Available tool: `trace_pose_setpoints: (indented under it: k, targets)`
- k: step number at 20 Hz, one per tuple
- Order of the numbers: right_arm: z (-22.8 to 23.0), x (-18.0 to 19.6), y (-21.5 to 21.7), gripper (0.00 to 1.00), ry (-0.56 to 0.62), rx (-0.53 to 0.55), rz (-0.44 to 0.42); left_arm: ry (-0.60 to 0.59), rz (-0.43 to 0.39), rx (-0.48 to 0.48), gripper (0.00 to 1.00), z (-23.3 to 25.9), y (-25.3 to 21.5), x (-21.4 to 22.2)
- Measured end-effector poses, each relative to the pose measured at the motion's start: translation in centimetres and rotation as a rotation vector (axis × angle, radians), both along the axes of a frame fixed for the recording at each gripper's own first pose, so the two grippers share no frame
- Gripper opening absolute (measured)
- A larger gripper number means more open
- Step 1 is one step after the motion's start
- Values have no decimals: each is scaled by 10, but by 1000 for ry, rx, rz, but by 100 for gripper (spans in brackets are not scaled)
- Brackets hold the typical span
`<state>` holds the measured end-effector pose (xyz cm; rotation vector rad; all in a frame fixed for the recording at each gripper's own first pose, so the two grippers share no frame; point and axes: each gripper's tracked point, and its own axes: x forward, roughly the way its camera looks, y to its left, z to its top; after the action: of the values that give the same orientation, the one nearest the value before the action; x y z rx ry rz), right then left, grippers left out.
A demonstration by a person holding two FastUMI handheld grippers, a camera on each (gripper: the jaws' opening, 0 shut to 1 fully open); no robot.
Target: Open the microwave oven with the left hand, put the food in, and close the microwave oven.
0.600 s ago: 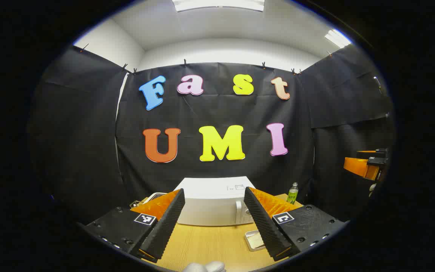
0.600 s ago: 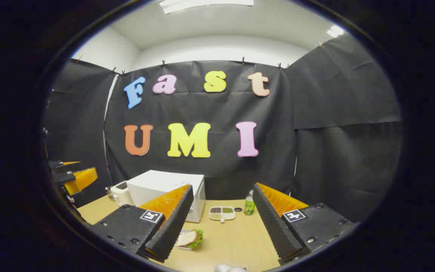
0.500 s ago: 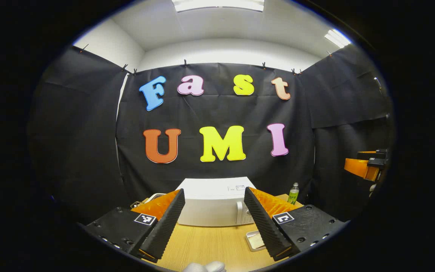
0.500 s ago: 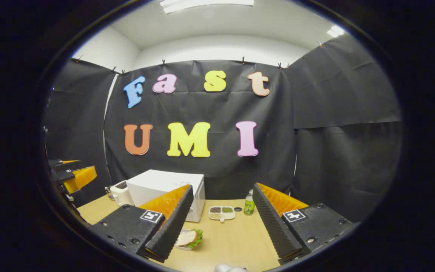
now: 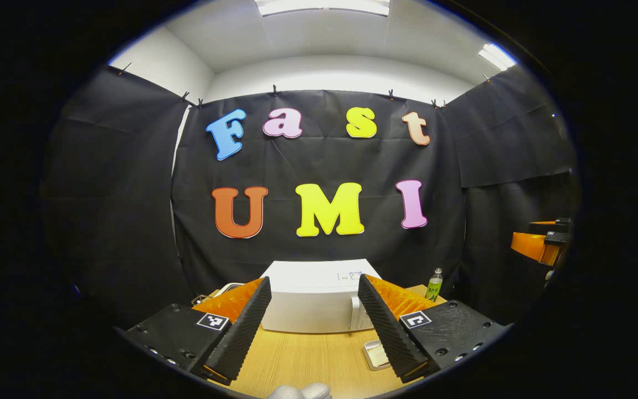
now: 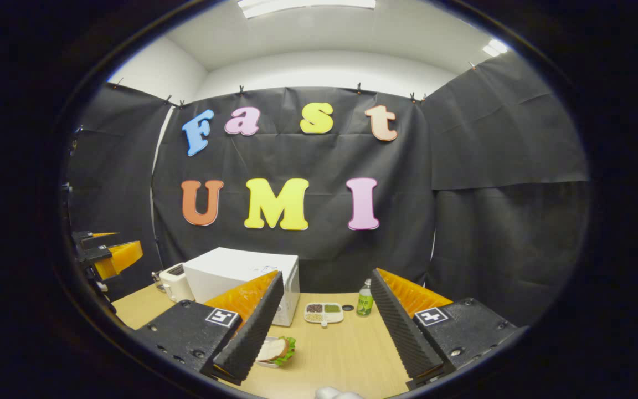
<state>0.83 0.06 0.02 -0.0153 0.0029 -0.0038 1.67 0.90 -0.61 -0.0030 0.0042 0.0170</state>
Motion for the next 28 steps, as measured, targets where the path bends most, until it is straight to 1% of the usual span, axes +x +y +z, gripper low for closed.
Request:
trace_pose_setpoints:
  k: [1, 3, 4, 5, 6, 7, 8, 9, 10, 11, 12, 13, 14, 17, 18, 19, 20, 23, 24, 26, 27, 28]
  targets:
    - [2, 0, 0, 100, -2, 0, 0, 2, 1, 2, 96, -3, 0, 4]
    - [3, 3, -2, 100, -4, -3, 0, 2, 1, 3, 96, -10, -1, 11]
    - [4, 4, -5, 92, -3, -10, -3, 11, 1, 2, 96, -17, -2, 16]
    - [6, 5, -8, 92, -5, -13, -7, 10, -4, 1, 96, -22, -4, 22]
    - [9, 6, -11, 100, -10, -15, -12, 14, -8, 4, 96, -29, -7, 28]
    - [11, 7, -14, 92, -10, -14, -17, 11, -14, 7, 96, -35, -10, 35]
    - [13, 8, -16, 100, -10, -14, -20, 11, -18, 10, 96, -40, -14, 42]
    - [15, 8, -19, 100, -11, -13, -24, 15, -26, 11, 96, -47, -18, 49]
    - [18, 9, -21, 100, -11, -15, -29, 20, -36, 7, 100, -56, -24, 56]
    - [20, 9, -24, 100, -10, -19, -32, 20, -47, 3, 96, -62, -30, 63]
    - [20, 9, -25, 92, -9, -22, -36, 17, -58, -3, 96, -70, -37, 71]
    - [22, 9, -27, 100, -8, -31, -42, 24, -70, -8, 96, -81, -46, 80]
    - [22, 9, -30, 92, -7, -40, -49, 38, -78, -14, 96, -90, -51, 88]
    - [26, 9, -35, 92, -4, -68, -65, 67, -104, -16, 96, -116, -69, 114]
    - [25, 9, -36, 100, -1, -72, -67, 77, -108, -6, 96, -127, -73, 122]
    - [24, 9, -38, 92, 6, -75, -72, 87, -110, 0, 96, -138, -77, 132]
    - [22, 9, -39, 92, 11, -75, -75, 101, -113, 4, 96, -149, -82, 141]
    - [13, 12, -43, 92, 43, -81, -89, 150, -118, -24, 96, -185, -94, 172]
    - [8, 12, -44, 100, 57, -87, -93, 179, -114, -27, 96, -201, -98, 181]
    - [1, 12, -46, 100, 87, -100, -100, 221, -113, -29, 96, -226, -105, 202]
    - [-1, 12, -48, 100, 97, -106, -108, 223, -110, -26, 96, -236, -106, 215]
    - [-1, 13, -52, 92, 102, -109, -120, 226, -104, -21, 96, -244, -109, 225]
